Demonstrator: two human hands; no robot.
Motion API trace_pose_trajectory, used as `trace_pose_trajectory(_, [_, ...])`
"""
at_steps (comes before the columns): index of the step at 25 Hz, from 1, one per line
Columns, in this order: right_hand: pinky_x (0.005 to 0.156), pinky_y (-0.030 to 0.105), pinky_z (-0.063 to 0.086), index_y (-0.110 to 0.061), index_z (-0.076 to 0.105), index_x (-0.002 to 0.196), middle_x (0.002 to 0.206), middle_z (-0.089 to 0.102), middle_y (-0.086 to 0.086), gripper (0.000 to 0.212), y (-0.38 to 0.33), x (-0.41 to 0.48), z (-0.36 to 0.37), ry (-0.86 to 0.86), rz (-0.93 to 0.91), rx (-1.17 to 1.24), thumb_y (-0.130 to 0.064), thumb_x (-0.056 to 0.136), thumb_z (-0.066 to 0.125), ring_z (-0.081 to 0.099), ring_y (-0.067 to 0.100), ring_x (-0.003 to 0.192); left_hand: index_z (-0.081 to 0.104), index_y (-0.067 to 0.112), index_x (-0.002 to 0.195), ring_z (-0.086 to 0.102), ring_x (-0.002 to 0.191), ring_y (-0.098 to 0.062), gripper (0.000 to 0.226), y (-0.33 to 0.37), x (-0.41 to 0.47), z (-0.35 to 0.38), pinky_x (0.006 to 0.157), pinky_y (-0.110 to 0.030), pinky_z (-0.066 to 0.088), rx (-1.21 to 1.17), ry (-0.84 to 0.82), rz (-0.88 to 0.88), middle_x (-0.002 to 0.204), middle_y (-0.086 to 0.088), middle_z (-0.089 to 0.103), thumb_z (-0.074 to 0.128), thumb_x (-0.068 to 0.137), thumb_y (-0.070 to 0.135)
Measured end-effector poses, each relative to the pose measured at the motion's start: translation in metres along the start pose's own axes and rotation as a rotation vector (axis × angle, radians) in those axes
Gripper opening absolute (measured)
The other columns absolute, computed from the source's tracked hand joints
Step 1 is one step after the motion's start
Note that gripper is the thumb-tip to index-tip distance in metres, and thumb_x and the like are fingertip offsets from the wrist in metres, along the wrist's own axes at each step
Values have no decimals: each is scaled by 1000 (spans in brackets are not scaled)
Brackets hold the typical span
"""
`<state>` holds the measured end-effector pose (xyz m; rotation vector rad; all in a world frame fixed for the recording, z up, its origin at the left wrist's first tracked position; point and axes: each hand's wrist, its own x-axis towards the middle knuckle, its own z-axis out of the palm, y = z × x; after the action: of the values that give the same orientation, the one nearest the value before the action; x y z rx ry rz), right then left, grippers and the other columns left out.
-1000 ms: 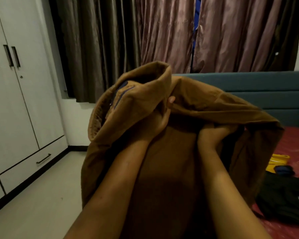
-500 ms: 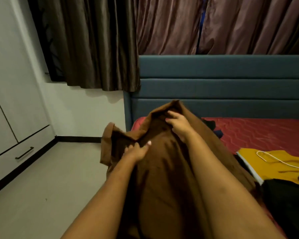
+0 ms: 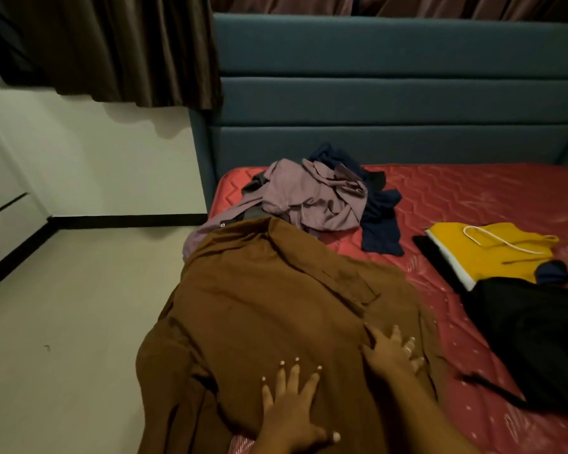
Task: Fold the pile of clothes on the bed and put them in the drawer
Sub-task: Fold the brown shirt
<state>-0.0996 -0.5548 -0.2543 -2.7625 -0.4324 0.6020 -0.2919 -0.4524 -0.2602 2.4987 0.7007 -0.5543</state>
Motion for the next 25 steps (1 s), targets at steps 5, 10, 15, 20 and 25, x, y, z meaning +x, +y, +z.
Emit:
trace_pose_trajectory(5, [111,47,33,-46,49,132,161,-12,-1,45,-3,28,-34,21,-216,-126,-24,93,49,28,38,137,-8,48,148,-31,141,-27,110,23,1,3,111,-60,-14,30,-6,60,157,1,-28,66,70,68])
trace_pose_trajectory(10, [105,37,40,-28,54,126,158,12,8,46,-15,70,-50,-95,-326,-124,-25,82,67,45,32,128,-3,47,149,-26,143,-28,100,32,37,-27,113,-58,-12,64,34,55,159,3,-22,62,76,66])
trace_pose_trajectory(15, [89,39,54,-31,41,139,133,45,11,71,-23,94,-59,-166,-500,-21,-20,78,75,55,32,116,-4,49,148,-27,143,-30,97,38,84,-40,112,-60,-9,95,53,60,158,5,-23,57,76,71])
trace_pose_trajectory(20, [59,26,57,-10,60,81,80,59,10,35,-67,129,-128,-450,-367,285,10,92,34,67,26,72,-2,48,149,-25,144,-27,90,35,96,-44,114,-58,-8,54,82,88,159,8,-19,54,81,67])
trace_pose_trajectory(25, [67,35,54,-17,67,110,110,62,12,20,-89,101,-141,-734,-305,-51,-13,94,57,60,24,89,1,45,150,-22,145,-28,88,37,86,-45,115,-57,-4,12,89,38,160,5,-17,56,84,61])
